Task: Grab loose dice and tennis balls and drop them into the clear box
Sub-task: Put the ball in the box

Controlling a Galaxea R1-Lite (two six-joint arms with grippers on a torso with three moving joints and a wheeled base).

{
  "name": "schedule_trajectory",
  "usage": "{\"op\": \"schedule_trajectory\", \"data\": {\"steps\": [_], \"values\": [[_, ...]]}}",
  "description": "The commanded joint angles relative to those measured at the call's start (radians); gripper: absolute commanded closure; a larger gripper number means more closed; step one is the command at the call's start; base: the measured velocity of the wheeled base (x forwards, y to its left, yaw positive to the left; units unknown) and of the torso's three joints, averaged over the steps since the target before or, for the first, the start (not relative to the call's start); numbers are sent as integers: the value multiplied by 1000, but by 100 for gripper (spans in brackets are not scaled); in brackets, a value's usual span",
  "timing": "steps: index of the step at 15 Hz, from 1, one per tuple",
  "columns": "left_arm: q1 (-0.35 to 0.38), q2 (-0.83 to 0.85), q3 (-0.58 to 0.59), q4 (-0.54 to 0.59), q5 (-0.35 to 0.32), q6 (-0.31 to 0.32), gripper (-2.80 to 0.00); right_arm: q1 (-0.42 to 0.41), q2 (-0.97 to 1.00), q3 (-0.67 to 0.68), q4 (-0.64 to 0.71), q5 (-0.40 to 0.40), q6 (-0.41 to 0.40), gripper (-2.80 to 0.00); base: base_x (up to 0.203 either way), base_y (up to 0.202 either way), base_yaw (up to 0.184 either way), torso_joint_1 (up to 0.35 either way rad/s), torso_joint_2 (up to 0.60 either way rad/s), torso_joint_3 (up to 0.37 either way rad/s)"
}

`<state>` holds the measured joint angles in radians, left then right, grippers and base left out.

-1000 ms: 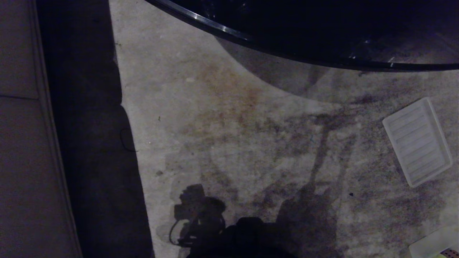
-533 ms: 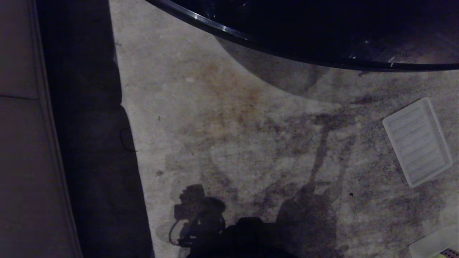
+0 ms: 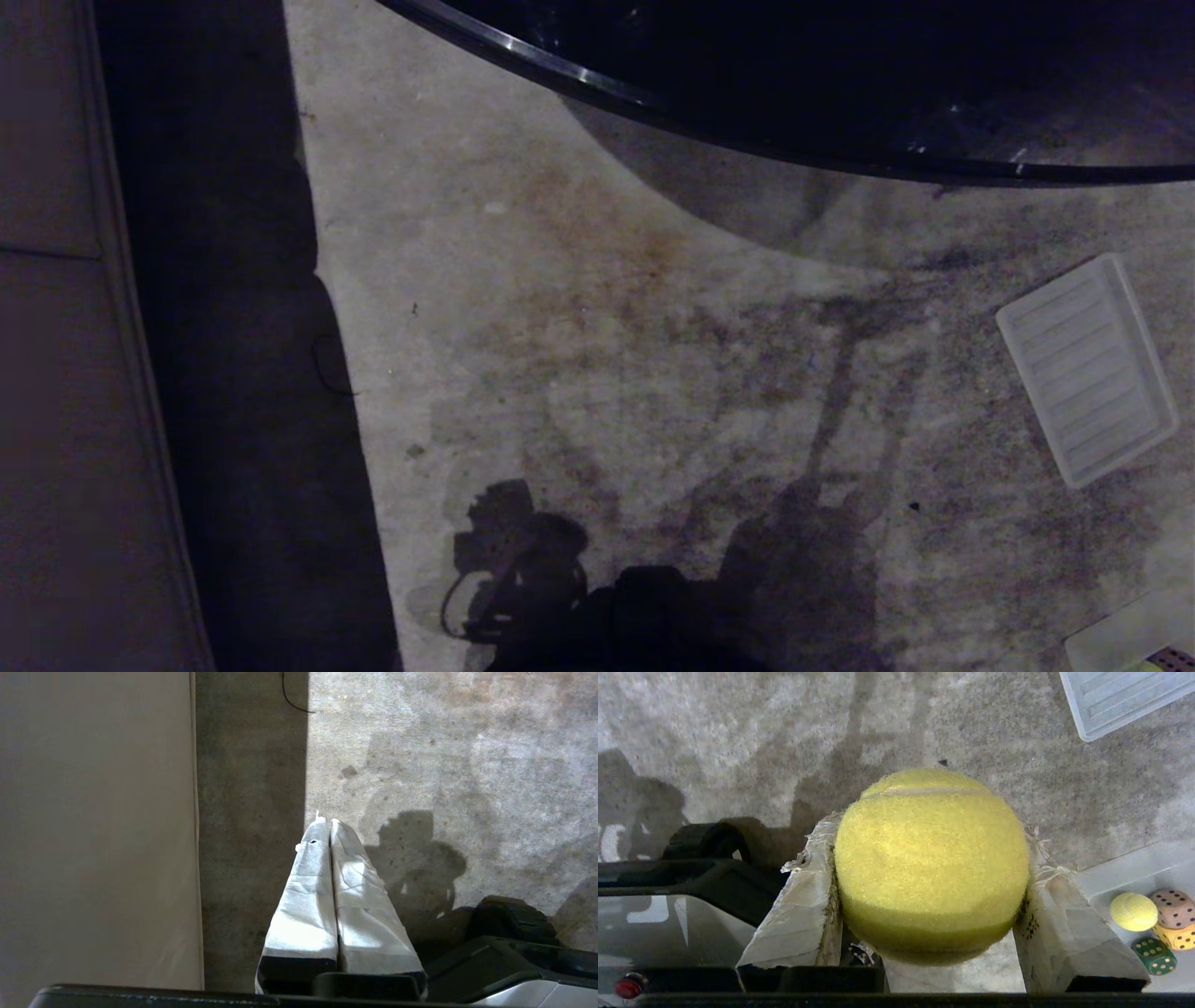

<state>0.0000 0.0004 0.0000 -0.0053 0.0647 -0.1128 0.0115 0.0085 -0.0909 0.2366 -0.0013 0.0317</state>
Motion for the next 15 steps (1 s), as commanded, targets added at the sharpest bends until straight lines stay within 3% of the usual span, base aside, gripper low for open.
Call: {"op": "schedule_trajectory", "data": {"steps": [1, 10, 15], "values": [[0, 1, 1, 0, 0, 2, 0, 1, -7, 0, 3, -2, 4, 0, 0, 0, 0, 0, 0, 0], [0, 1, 2, -1, -2, 7, 0, 1, -8, 0, 3, -2, 4, 0, 0, 0, 0, 0, 0, 5], [0, 1, 2, -1, -5, 22, 0, 1, -7, 0, 3, -2, 4, 0, 0, 0, 0, 2, 3, 164]]}}
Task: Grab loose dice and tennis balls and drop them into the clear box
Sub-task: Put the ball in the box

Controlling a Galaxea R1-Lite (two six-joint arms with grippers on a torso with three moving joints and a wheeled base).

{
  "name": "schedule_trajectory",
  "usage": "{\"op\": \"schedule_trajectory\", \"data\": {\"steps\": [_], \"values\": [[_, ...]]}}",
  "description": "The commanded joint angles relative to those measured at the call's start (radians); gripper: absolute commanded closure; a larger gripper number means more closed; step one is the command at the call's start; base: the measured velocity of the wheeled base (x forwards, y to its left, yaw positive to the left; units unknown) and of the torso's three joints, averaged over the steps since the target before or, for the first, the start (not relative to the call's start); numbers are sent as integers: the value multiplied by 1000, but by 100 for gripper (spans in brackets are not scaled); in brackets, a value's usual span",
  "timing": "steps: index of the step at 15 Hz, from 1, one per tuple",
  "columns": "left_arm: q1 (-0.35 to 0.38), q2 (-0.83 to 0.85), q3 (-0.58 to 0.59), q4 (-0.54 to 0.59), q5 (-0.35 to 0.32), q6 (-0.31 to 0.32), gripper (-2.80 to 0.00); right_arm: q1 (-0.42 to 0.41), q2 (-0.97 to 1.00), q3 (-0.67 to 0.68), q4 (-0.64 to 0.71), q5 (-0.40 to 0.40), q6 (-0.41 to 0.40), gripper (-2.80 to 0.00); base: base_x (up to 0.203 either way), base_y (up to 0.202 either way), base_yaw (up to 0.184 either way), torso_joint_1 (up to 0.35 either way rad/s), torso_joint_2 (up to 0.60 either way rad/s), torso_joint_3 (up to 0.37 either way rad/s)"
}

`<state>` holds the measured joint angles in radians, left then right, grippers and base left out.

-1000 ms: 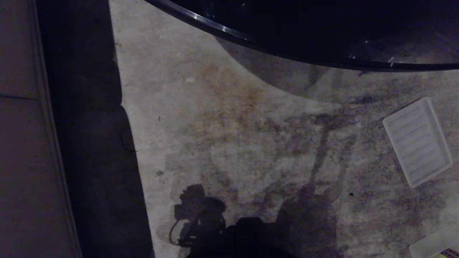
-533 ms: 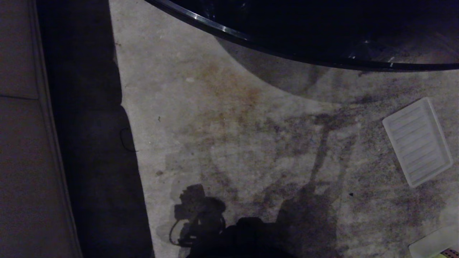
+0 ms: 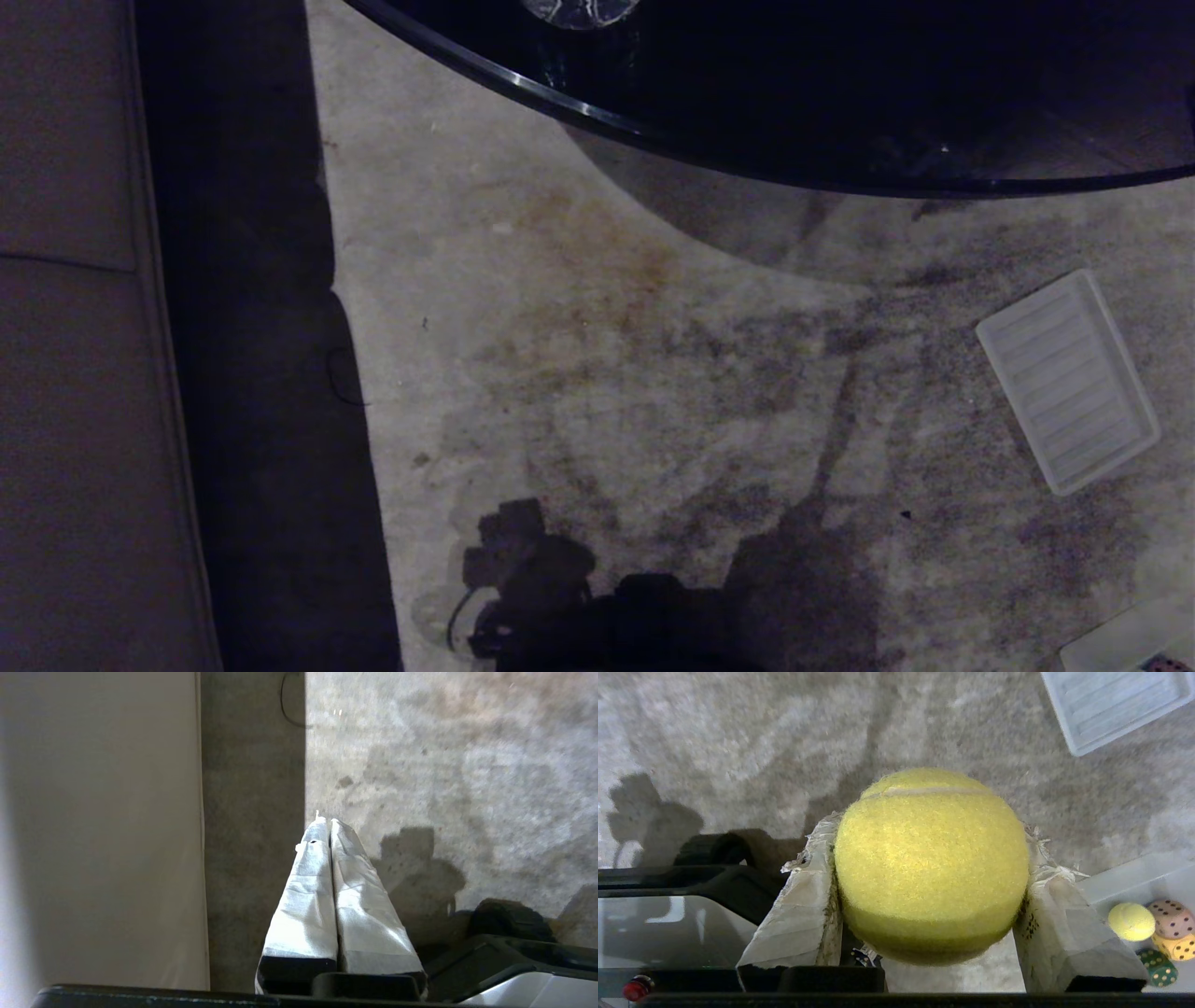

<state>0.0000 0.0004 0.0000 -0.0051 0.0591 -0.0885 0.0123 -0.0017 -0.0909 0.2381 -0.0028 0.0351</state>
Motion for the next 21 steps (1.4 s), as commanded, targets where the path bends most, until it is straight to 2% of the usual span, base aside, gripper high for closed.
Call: {"op": "schedule_trajectory", "data": {"steps": [1, 21], "values": [[0, 0, 2, -1, 1, -2, 0, 0, 3, 0, 1, 0, 0, 0, 0, 0, 0, 6, 2, 200], [0, 1, 2, -3, 7, -28, 0, 0, 3, 0, 1, 0, 0, 0, 0, 0, 0, 2, 2, 201]]}}
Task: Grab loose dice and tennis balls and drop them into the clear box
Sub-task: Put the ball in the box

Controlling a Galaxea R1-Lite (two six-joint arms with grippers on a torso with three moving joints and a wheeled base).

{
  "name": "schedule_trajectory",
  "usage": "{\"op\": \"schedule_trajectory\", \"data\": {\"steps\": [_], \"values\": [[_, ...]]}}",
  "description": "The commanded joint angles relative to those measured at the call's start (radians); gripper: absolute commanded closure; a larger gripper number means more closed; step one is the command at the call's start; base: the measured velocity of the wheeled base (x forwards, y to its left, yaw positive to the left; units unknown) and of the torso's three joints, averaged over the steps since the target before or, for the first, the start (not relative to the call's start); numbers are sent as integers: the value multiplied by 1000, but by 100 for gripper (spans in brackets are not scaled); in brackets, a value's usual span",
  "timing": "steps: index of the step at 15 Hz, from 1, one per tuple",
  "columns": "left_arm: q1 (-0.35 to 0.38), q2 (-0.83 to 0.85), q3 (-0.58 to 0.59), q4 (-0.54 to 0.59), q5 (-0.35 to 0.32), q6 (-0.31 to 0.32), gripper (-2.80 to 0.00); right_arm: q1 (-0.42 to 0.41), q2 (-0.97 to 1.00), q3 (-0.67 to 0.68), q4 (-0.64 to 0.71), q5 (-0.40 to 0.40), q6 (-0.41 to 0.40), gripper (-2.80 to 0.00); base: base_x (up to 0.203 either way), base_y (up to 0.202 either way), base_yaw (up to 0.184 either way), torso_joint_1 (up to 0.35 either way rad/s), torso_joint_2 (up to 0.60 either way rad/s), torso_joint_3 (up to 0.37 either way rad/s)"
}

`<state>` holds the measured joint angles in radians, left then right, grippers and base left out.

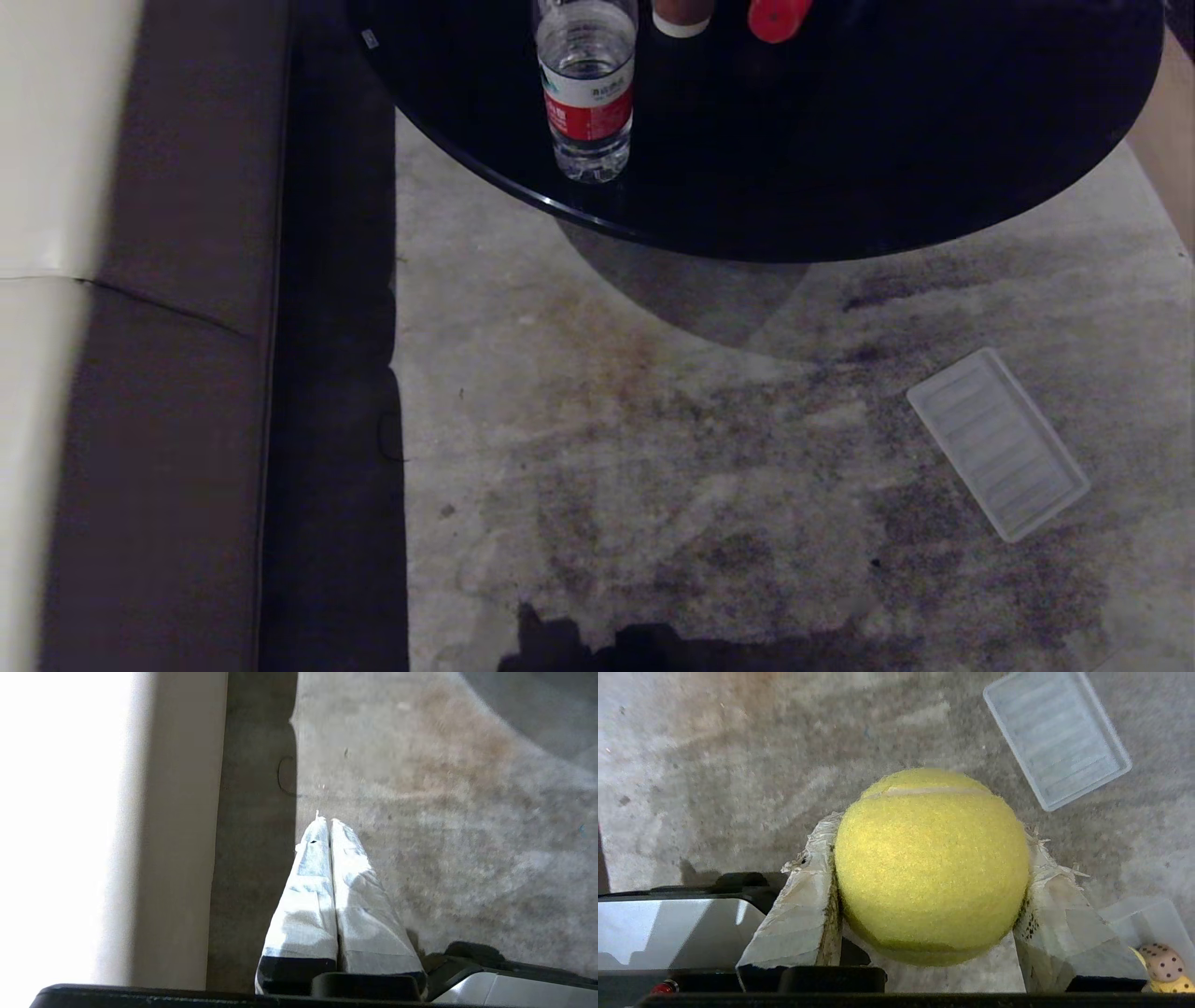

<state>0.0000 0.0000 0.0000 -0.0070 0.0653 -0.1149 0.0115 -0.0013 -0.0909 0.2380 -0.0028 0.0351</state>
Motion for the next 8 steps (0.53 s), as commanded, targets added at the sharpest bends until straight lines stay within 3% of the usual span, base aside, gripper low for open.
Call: {"op": "schedule_trajectory", "data": {"steps": [1, 8], "values": [[0, 2, 2, -1, 1, -2, 0, 1, 3, 0, 1, 0, 0, 0, 0, 0, 0, 2, 2, 207], [0, 0, 2, -1, 1, -2, 0, 1, 3, 0, 1, 0, 0, 0, 0, 0, 0, 1, 0, 200]]}}
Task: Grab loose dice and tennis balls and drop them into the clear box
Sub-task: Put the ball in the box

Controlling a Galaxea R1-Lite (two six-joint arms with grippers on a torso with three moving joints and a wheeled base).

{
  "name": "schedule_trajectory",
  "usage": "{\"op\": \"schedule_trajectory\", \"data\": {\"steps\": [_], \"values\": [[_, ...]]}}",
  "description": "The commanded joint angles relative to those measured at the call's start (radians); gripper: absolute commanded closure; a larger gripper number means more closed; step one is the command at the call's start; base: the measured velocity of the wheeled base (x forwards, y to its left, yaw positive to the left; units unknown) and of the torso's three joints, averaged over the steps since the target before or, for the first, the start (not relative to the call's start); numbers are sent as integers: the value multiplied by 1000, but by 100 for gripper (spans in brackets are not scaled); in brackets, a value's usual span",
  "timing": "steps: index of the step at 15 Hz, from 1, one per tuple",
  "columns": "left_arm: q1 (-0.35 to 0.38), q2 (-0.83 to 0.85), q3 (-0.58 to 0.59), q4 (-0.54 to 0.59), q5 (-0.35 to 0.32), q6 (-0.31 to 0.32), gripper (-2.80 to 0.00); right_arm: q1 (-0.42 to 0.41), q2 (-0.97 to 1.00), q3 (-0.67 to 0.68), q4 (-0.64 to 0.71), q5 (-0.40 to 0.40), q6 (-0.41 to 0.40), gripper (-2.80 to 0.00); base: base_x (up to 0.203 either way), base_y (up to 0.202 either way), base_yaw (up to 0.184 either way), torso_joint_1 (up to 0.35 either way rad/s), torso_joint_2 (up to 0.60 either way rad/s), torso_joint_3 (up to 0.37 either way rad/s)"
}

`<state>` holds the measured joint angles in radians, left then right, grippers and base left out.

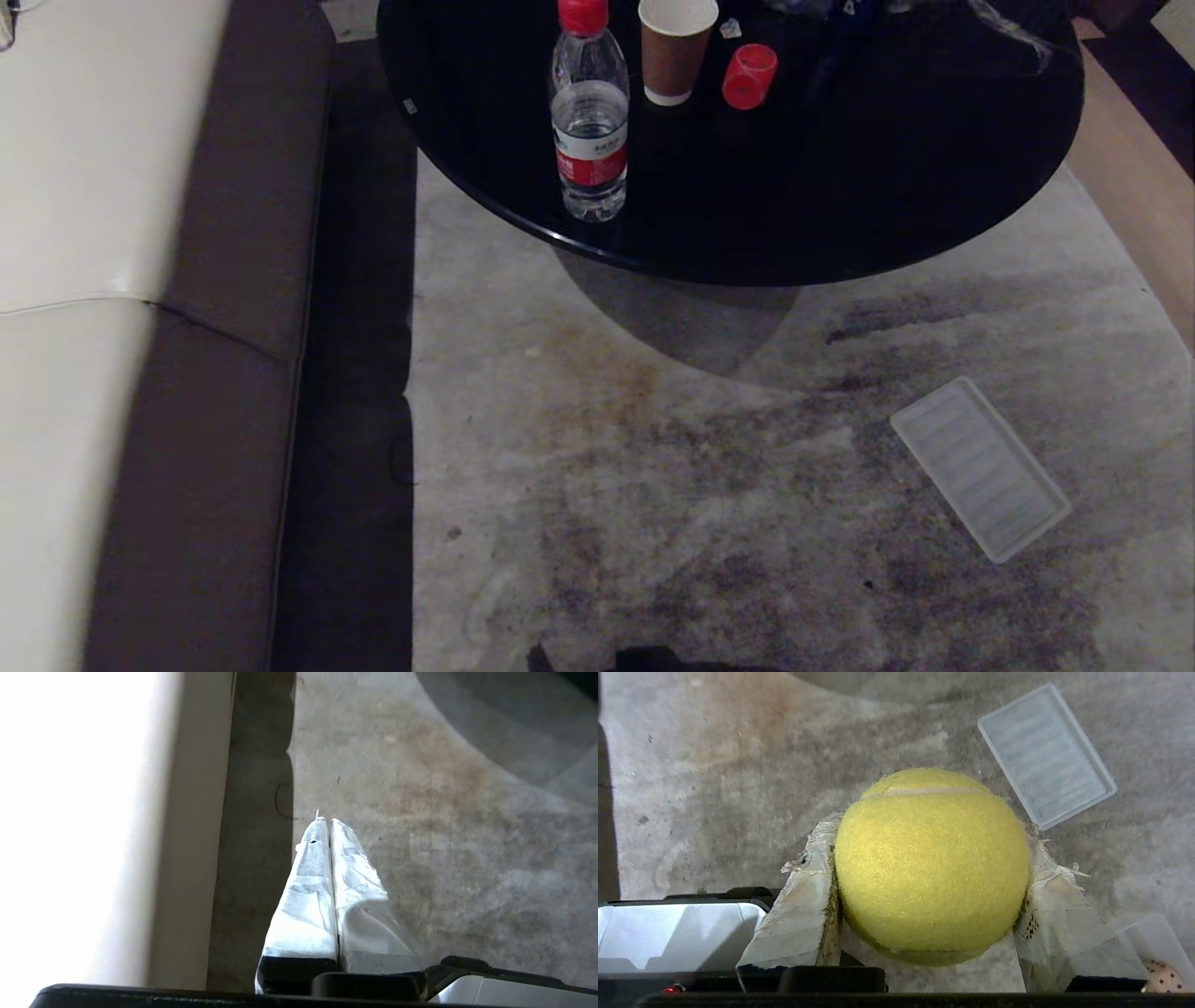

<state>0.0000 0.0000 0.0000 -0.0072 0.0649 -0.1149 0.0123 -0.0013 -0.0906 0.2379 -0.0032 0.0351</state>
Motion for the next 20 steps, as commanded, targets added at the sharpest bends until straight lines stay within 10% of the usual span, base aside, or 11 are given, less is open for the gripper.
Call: {"op": "schedule_trajectory", "data": {"steps": [1, 20], "values": [[0, 0, 2, 0, 1, -2, 0, 0, 3, 0, 1, 0, 0, 0, 0, 0, 0, 2, 3, 207], [0, 2, 2, 0, 1, -2, 0, 0, 3, 0, 1, 0, 0, 0, 0, 0, 0, 2, 0, 203]]}}
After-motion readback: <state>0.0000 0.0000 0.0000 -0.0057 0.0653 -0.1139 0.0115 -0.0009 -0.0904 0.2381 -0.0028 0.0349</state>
